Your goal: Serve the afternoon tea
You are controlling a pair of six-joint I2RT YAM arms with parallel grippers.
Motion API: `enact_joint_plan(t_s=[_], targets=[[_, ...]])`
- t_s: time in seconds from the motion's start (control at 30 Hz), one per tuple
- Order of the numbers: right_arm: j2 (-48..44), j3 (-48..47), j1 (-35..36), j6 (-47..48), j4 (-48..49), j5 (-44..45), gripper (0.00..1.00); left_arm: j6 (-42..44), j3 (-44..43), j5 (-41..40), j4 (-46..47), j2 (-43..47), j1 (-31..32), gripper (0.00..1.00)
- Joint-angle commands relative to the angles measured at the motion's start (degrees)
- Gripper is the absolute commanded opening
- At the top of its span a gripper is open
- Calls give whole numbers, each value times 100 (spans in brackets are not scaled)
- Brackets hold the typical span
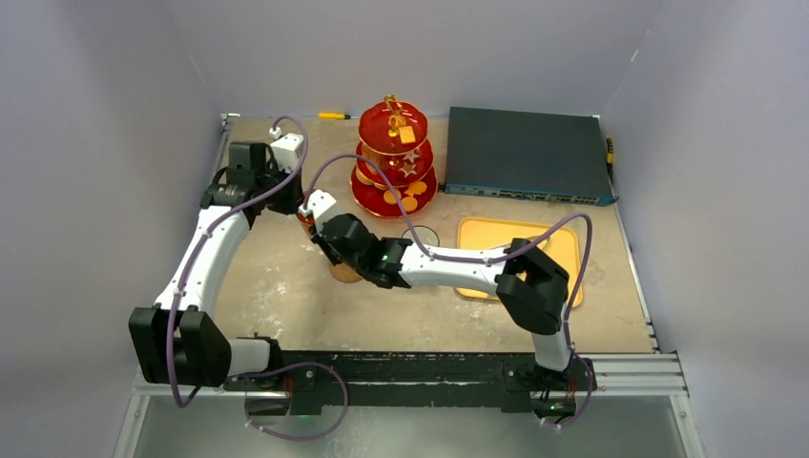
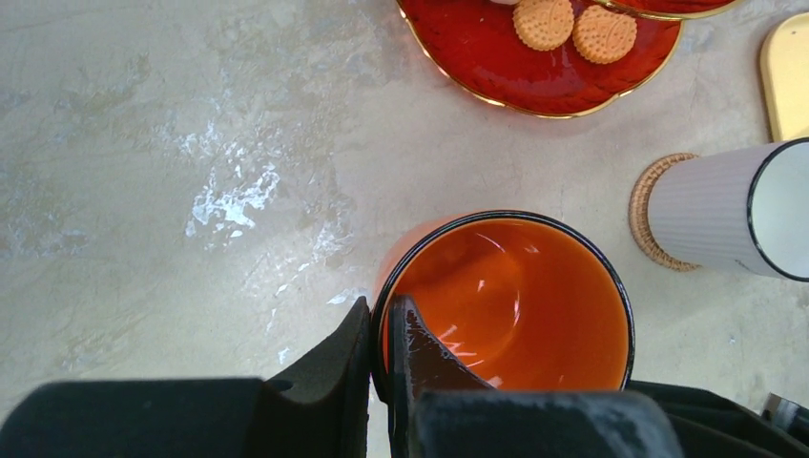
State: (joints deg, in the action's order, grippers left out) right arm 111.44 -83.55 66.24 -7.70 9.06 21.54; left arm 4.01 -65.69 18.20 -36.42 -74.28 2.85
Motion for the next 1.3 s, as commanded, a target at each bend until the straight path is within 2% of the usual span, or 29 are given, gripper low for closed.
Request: enact_joint_plan(t_s=[0.0, 0.1, 0.17, 0.2, 0.27, 0.4, 0.5, 0.7, 1.0, 1.27], targets=[[-119, -157, -67, 86, 206, 256, 13, 20, 95, 661, -143, 335, 172, 0], [-164, -66, -68, 63, 215, 295, 0, 88, 132, 682, -165, 300, 239, 0], [-217, 7, -68, 21, 210, 343, 0, 155, 151, 717, -199, 255, 263, 0], [-252, 60, -70, -11, 221, 358, 0, 187, 154, 742, -218, 241, 260, 4], [-321, 192, -69, -71, 263, 396, 0, 232, 142, 811, -243, 230, 269, 28], [-527, 662, -71, -282, 433, 475, 0, 215, -14, 949, -312, 241, 269, 65], [-730, 1118, -62, -428, 752, 664, 0, 215, -269, 987, -426, 189, 264, 77], [-1005, 1737, -24, -770, 971, 766, 0, 138, -791, 648, -489, 58, 227, 87], [-1142, 2175, 245, -879, 1418, 1051, 0, 115, -997, 659, -313, -268, -345, 89], [-902, 2364, 362, -1016, 1731, 974, 0, 196, -954, 702, -84, -618, -919, 91]])
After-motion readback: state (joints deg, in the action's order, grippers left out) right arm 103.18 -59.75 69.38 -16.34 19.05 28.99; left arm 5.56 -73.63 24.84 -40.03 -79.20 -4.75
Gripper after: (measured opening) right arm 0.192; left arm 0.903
